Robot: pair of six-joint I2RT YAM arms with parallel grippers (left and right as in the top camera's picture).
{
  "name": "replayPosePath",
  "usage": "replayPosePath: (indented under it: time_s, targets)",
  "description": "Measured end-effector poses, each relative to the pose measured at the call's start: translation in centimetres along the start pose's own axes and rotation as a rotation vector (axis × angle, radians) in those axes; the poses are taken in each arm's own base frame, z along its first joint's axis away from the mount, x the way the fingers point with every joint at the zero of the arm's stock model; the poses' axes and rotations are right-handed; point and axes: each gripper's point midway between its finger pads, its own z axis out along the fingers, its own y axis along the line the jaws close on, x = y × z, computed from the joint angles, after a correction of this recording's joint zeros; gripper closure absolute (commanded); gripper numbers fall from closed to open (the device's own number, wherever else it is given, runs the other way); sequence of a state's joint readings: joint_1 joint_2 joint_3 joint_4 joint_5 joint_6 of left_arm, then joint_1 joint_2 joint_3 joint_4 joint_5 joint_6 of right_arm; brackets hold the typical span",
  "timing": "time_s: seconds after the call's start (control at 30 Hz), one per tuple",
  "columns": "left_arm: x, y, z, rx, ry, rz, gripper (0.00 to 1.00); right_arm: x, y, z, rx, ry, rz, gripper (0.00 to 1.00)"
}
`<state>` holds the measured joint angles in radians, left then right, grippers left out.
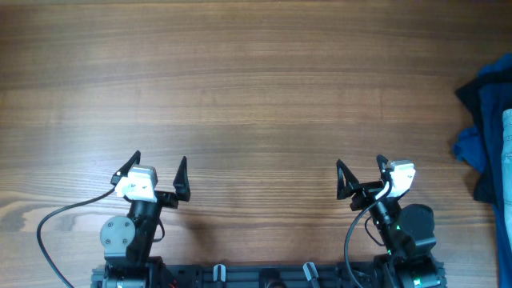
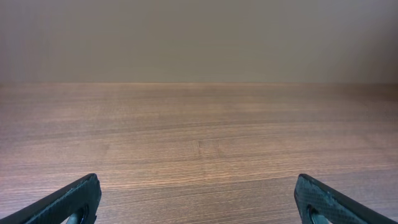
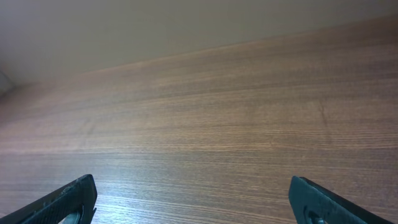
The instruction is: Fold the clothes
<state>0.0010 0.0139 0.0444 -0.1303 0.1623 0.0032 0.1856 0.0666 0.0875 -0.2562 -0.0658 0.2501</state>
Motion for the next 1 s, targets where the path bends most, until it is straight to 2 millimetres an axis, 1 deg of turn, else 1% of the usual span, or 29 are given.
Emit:
replayPosePath:
  time_s: [0.1,0.17,0.27,0.37,0.43,0.47,0.53,0.67,0.73,0.77,0.83,0.9,0.93,1.0]
  targets:
    - [0.0,0.0,0.0,0.000,0.000,0.000,0.00,-0.4,0.1,0.0,-0.004,-0.017,0.002,0.00]
    - [-0.1,0.0,0.0,0.001,-0.004,0.001,0.00,-0.1,0.0,0.0,-0.002,-0.006,0.032,0.00]
    - [-0.8,-0.6,0.0,0.033,-0.031,0.006,0.00,0.0,0.0,0.0,-0.003,-0.001,0.152,0.00]
    - [-0.6,-2.3,-0.2,0.133,-0.024,0.007,0.00,0.1,0.4,0.0,-0.023,0.008,0.323,0.00]
    - [-0.4,-3.8,-0.4,0.224,-0.013,0.007,0.00,0.2,1.1,0.0,-0.059,0.025,0.402,0.00]
    - [-0.5,-4.6,-0.6,0.267,-0.015,0.009,0.00,0.2,1.6,-0.1,-0.088,0.033,0.402,0.00]
    - [-0.9,-5.9,-1.0,0.349,-0.032,0.010,0.00,-0.1,3.4,-0.3,-0.193,0.047,0.370,0.00]
    - [-1.1,-6.9,-1.5,0.412,-0.025,-0.031,0.00,-0.1,5.7,-1.0,-0.327,0.075,0.317,0.00]
    - [-1.8,-7.0,-1.8,0.410,-0.021,-0.047,0.00,-0.1,6.5,-1.3,-0.365,0.091,0.303,0.00]
    - [-2.5,-6.7,-1.9,0.385,-0.008,-0.058,0.00,-0.4,7.0,-1.5,-0.392,0.101,0.288,0.00]
    - [-3.6,-6.1,-2.1,0.340,0.012,-0.073,0.00,-0.9,7.4,-1.6,-0.397,0.130,0.273,0.00]
    - [-5.7,-5.6,-2.2,0.290,0.036,-0.089,0.00,-1.8,7.8,-1.3,-0.390,0.176,0.251,0.00]
    - [-6.5,-5.3,-2.2,0.271,0.047,-0.094,0.00,-1.9,7.7,-1.1,-0.377,0.205,0.246,0.00]
    - [-7.6,-4.9,-2.0,0.236,0.093,-0.112,0.00,-1.0,6.9,-0.4,-0.295,0.322,0.260,0.00]
